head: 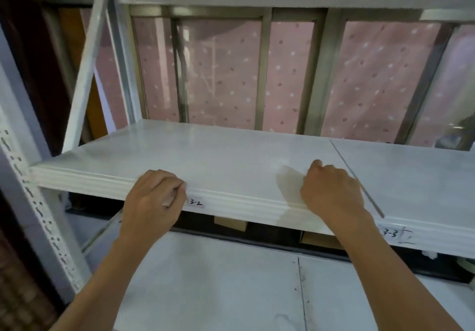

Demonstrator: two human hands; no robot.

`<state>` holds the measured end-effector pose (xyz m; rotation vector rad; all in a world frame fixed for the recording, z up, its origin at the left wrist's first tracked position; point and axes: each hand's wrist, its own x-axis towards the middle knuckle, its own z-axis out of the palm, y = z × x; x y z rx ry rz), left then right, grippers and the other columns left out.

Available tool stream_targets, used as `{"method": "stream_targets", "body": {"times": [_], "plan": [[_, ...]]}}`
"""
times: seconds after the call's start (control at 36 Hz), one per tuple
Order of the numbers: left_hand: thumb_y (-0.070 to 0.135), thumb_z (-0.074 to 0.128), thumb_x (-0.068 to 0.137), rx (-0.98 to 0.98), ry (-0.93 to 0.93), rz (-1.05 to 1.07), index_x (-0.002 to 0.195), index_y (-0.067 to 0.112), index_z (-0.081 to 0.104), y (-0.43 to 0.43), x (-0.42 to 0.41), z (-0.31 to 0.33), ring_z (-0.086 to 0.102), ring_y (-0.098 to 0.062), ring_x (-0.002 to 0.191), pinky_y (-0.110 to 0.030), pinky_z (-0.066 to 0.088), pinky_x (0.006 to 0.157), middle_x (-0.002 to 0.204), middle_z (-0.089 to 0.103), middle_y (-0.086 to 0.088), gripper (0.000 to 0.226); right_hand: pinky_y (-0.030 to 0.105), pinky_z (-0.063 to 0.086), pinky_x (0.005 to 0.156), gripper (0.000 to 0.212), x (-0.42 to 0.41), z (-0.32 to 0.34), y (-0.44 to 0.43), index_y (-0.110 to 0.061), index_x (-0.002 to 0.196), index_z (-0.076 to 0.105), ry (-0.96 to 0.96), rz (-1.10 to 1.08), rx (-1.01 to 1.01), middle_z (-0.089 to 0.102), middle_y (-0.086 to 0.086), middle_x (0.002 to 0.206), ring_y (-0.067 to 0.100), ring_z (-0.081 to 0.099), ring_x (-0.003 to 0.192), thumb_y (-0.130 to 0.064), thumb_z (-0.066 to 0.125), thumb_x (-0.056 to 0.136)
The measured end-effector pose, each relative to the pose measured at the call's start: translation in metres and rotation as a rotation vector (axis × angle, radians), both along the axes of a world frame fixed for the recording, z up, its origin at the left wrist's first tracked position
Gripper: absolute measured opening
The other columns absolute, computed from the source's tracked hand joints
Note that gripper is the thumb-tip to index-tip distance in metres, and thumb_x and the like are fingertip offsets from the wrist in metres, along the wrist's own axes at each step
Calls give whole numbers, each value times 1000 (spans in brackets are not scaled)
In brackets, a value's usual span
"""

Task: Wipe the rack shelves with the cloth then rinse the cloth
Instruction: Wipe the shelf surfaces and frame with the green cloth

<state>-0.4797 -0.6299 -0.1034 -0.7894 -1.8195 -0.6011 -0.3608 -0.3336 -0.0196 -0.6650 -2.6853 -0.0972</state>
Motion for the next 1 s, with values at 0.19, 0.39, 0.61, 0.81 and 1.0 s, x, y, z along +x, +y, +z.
{"method": "stream_targets", "body": {"times": [0.19,0.39,0.61,0.81,1.0], "plan": [[18,56,99,56,-14,139,89,-2,75,-126,-47,-11,68,-33,86,-38,50,90,92,74,-15,29,33,32,61,4,-57,3,-106,-12,96,42,-6,25,-36,48,4,81,21,41,74,-14,39,95],[8,59,95,53,-14,184,93,-1,75,-215,-67,-15,68,-30,89,-30,51,86,96,74,-14,19,32,37,70,35,-152,2,-241,-5,127,48,-44,179,-79,61,12,112,27,55,100,-13,44,93],[11,65,90,115,-197,168,90,2,75,-268,-73,-2,68,-24,66,-31,54,53,88,73,-7,13,33,37,67,30,-239,5,-401,-10,122,53,20,516,-118,62,9,101,27,54,84,-17,45,93],[10,79,89,188,-231,214,81,1,72,-273,-85,14,52,-21,53,-14,37,60,67,66,-8,14,34,35,61,10,-233,7,-435,-14,97,48,69,860,-97,64,10,98,27,54,75,-21,54,92],[11,74,91,211,-304,42,88,5,73,-241,-90,31,56,-13,69,-4,40,66,82,63,2,7,35,36,62,23,-229,13,-395,-13,109,47,-19,852,65,54,6,92,24,48,73,-28,55,93]]}}
